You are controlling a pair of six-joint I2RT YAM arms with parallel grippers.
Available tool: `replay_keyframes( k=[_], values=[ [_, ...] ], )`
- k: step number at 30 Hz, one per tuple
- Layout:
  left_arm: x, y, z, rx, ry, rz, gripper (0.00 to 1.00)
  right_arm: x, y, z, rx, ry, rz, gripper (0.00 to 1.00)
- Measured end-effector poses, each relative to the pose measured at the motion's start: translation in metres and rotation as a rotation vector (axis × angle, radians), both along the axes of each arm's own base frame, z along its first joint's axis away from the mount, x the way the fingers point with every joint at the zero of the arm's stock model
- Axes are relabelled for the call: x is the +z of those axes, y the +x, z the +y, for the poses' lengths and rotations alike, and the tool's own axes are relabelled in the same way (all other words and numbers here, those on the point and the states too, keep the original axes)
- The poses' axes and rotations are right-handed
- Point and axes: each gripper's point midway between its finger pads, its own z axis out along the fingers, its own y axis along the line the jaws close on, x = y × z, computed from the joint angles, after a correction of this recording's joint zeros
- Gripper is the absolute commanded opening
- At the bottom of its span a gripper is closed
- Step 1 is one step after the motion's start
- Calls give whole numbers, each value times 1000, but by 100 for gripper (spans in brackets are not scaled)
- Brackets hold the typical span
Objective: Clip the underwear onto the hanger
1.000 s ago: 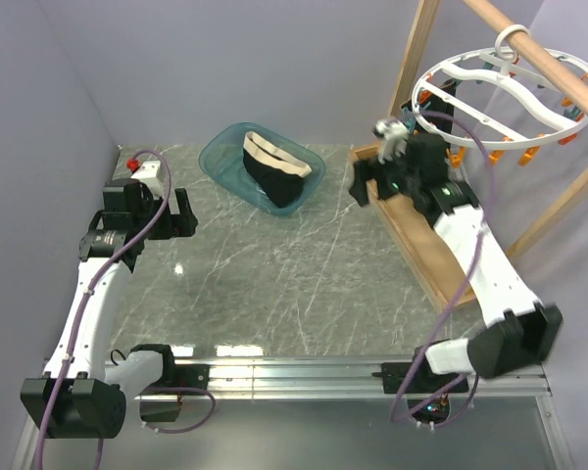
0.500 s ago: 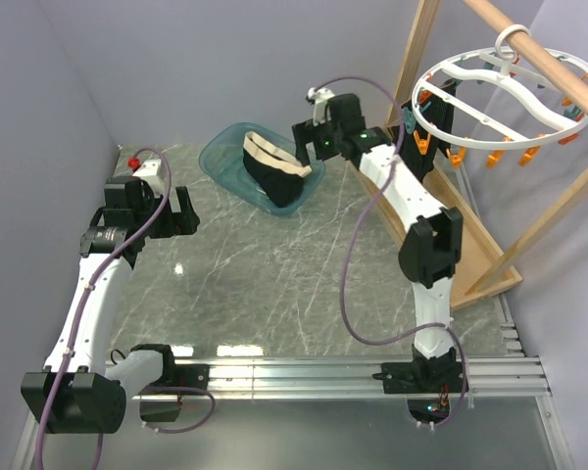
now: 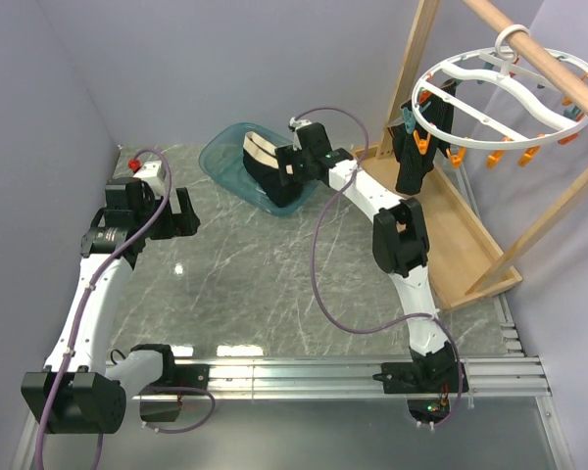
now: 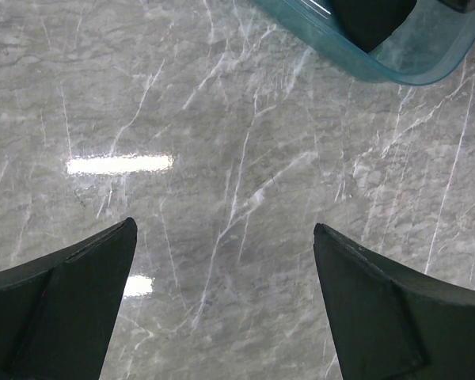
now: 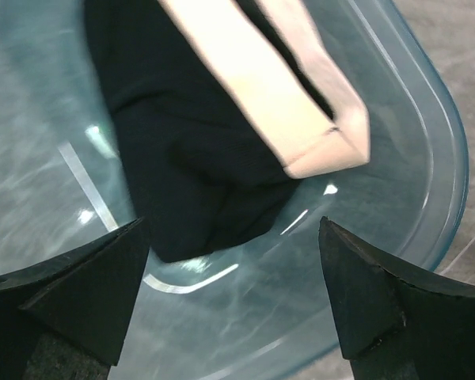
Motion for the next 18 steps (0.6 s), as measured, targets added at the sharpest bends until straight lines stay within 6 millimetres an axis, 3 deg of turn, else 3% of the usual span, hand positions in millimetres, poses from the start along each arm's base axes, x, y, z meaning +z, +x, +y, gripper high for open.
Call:
replay_keyframes(
  k=[6,18],
  values=[
    [0,0,0,0,2,-1,99,-29,15,-9,-135,-13,7,91],
    [-3,-2,5,20,17,5,99,-29,31,2,-184,72,-14,89]
  ],
)
